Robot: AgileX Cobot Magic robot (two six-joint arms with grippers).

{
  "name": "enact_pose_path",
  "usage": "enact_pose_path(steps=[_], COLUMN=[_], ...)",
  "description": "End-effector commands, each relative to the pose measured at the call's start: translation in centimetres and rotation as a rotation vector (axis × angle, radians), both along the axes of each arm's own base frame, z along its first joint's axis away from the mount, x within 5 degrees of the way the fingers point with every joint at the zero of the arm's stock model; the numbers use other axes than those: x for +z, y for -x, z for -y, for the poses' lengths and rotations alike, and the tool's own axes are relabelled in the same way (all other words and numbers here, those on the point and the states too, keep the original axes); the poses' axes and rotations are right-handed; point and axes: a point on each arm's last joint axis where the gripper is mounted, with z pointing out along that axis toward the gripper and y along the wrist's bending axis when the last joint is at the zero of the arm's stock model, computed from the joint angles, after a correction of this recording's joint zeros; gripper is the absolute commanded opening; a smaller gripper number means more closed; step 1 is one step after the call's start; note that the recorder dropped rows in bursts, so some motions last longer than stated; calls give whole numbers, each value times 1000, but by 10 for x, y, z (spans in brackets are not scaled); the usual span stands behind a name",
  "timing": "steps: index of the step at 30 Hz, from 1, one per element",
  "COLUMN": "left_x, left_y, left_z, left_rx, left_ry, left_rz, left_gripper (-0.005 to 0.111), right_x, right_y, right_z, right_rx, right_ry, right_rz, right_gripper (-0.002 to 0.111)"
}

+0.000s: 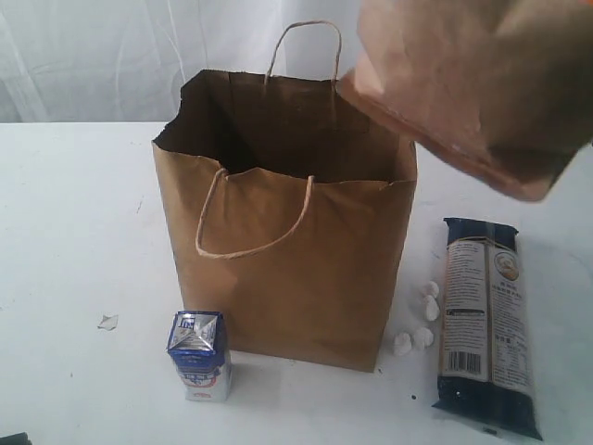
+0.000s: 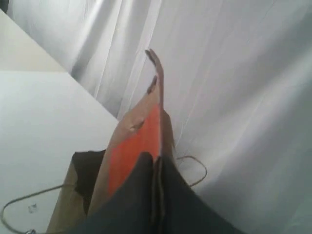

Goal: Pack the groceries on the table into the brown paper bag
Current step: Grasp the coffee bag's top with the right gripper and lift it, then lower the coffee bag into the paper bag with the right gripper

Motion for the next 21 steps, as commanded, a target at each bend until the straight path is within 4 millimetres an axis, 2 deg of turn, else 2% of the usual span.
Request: enact_pose_path(steps=[1,5,9,17,21], left_x=[-1,-1,-1,-1,-1], left_y=[0,0,0,0,0], left_z=[0,0,0,0,0], left_rx=[-2,-2,-2,-2,-2], left_ry=[3,3,3,3,3], left_rz=[-6,-6,-6,-6,-6], left_gripper=[0,0,0,0,0], right_x=[25,32,29,-2,-15], right_y=[-16,-36,-59,-105,-122], right_z=[-13,-31,-53,-94,-104], right_rx=[-8,-10,-12,-3,-13], right_ry=[-35,-12,9,154,193], right_rz=[111,125,139,101,67], right_gripper=[0,0,0,0,0])
